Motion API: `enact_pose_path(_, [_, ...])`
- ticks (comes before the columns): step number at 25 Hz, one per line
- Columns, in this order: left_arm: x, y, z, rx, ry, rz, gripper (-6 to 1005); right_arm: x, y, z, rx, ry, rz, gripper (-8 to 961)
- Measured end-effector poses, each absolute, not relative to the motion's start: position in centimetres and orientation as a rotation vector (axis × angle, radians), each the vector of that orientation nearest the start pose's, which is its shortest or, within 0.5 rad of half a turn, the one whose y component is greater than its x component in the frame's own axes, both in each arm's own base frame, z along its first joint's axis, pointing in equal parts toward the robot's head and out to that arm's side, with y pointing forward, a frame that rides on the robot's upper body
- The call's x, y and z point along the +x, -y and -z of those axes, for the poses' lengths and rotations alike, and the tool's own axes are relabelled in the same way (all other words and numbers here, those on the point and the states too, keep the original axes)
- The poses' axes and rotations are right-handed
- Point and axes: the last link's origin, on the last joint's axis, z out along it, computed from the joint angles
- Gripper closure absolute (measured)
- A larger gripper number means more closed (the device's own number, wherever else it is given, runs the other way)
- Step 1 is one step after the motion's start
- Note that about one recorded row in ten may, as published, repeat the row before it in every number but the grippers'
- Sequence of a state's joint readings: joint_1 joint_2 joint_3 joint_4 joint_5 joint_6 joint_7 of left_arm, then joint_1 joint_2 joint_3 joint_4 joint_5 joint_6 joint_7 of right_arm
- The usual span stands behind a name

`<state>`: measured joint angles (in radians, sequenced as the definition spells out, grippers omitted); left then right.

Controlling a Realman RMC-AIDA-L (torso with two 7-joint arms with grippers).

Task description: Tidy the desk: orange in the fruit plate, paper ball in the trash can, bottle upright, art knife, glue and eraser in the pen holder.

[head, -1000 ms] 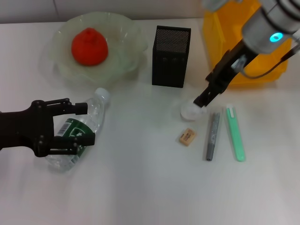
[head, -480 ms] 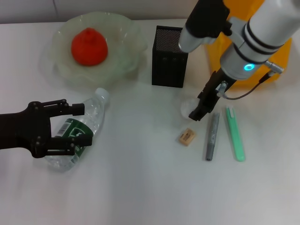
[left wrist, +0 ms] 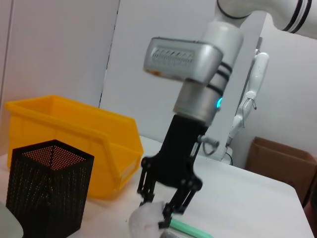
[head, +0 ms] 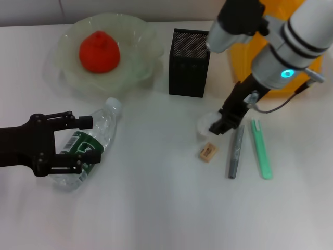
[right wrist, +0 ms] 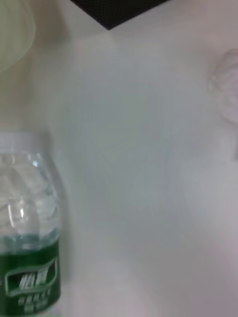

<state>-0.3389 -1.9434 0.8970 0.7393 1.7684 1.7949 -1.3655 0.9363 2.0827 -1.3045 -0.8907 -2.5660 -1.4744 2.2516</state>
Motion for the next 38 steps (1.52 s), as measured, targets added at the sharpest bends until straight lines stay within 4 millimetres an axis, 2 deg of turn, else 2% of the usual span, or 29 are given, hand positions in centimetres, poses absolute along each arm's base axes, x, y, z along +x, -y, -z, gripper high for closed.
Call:
enact_pose_path(3, [-28.7, -27.5, -5.3, -2.842, 0.533, 0.800, 198, 14.0, -38.8, 1.6, -2.847, -0.604, 0.515, 572])
enact_pose_path(4, [-28.7, -27.5, -5.3, -2.842, 0.533, 0.800, 200, 14.0, -38.8, 1.6, -2.847, -0.604, 0.515, 572])
enact_pose_path(5, [-28.6, -27.4, -5.3, -2.849, 0.531, 0.810, 201, 13.9, -38.5, -0.7, -2.817, -0.618, 0.440, 573])
enact_pose_path(6, [-28.6, -27.4, -5.3, -2.849, 0.531, 0.810, 202, 13.9, -38.5, -0.7, -2.817, -0.618, 0.440, 572])
enact_pose_path(7, [-28.4, -27.2, -5.4, -2.862, 0.528, 0.821, 203, 14.3, -38.2, -3.5, -2.751, -0.641, 0.347, 570])
enact_pose_path(8, [-28.3, -27.1, -5.4, -2.869, 0.525, 0.827, 204, 14.6, -38.1, -4.9, -2.704, -0.645, 0.311, 569])
enact_pose_path(9, [-28.3, -27.1, -5.4, -2.869, 0.525, 0.827, 205, 14.6, -38.1, -4.9, -2.704, -0.645, 0.311, 567])
enact_pose_path(10, [-28.2, -27.0, -5.4, -2.885, 0.522, 0.828, 207, 15.8, -38.4, -7.6, -2.577, -0.650, 0.246, 566])
enact_pose_path(11, [-28.2, -27.0, -5.4, -2.885, 0.522, 0.828, 208, 15.8, -38.4, -7.6, -2.577, -0.650, 0.246, 564])
enact_pose_path(12, [-28.2, -27.0, -5.3, -2.893, 0.521, 0.823, 209, 17.0, -38.7, -9.1, -2.491, -0.661, 0.200, 563])
enact_pose_path(15, [-28.2, -27.1, -5.2, -2.902, 0.521, 0.810, 212, 18.1, -39.3, -10.1, -2.409, -0.688, 0.146, 559])
enact_pose_path(21, [-28.0, -27.5, -5.2, -2.905, 0.540, 0.802, 219, 19.4, -40.2, -9.6, -2.363, -0.705, 0.127, 550])
enact_pose_path(23, [-27.3, -28.1, -5.6, -2.900, 0.620, 0.810, 221, 19.7, -40.3, -9.1, -2.373, -0.712, 0.132, 547])
enact_pose_path(25, [-26.7, -28.7, -6.1, -2.906, 0.680, 0.812, 224, 19.7, -40.2, -8.5, -2.406, -0.706, 0.147, 329])
enact_pose_path(28, [-25.8, -29.3, -6.7, -2.917, 0.741, 0.789, 227, 19.8, -39.8, -8.1, -2.434, -0.698, 0.143, 216])
enact_pose_path(30, [-24.5, -30.3, -7.5, -2.922, 0.832, 0.714, 230, 20.0, -38.5, -7.5, -2.516, -0.686, 0.076, 140])
enact_pose_path(31, [-24.5, -30.3, -7.5, -2.922, 0.832, 0.714, 231, 20.0, -38.5, -7.5, -2.516, -0.686, 0.076, 140])
enact_pose_path(33, [-23.2, -31.1, -7.6, -2.931, 0.897, 0.623, 233, 20.6, -37.1, -7.2, -2.596, -0.667, 0.013, 140])
enact_pose_path(34, [-22.6, -31.4, -7.4, -2.933, 0.934, 0.564, 234, 20.9, -36.1, -7.0, -2.650, -0.647, -0.037, 140])
enact_pose_path(35, [-21.3, -32.1, -6.9, -2.923, 1.005, 0.443, 235, 21.8, -33.9, -6.7, -2.746, -0.589, -0.160, 140])
enact_pose_path(36, [-21.3, -32.1, -6.9, -2.923, 1.005, 0.443, 236, 21.8, -33.9, -6.7, -2.746, -0.589, -0.160, 140])
enact_pose_path(37, [-20.0, -32.9, -6.4, -2.892, 1.060, 0.317, 238, 22.3, -33.0, -6.5, -2.781, -0.568, -0.225, 140])
enact_pose_path(38, [-20.0, -32.9, -6.4, -2.892, 1.060, 0.317, 239, 22.8, -31.8, -6.3, -2.818, -0.540, -0.305, 140])
